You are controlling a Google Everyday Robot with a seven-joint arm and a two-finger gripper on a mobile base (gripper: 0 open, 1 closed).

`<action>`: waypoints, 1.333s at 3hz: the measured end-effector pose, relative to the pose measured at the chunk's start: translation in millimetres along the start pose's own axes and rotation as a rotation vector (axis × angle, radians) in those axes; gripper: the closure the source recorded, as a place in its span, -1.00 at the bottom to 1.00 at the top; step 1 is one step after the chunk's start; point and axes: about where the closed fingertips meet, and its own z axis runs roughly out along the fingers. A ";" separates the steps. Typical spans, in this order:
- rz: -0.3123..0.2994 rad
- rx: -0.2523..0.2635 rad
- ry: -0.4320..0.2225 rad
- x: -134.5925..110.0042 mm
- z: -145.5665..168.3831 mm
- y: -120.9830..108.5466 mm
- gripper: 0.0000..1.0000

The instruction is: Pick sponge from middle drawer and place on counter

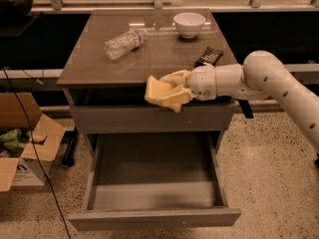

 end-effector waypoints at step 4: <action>-0.431 0.113 0.107 -154.2 -5.5 -53.0 1.00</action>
Offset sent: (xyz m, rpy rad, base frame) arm 0.0295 0.0032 0.1285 -0.1259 -0.3523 -0.0316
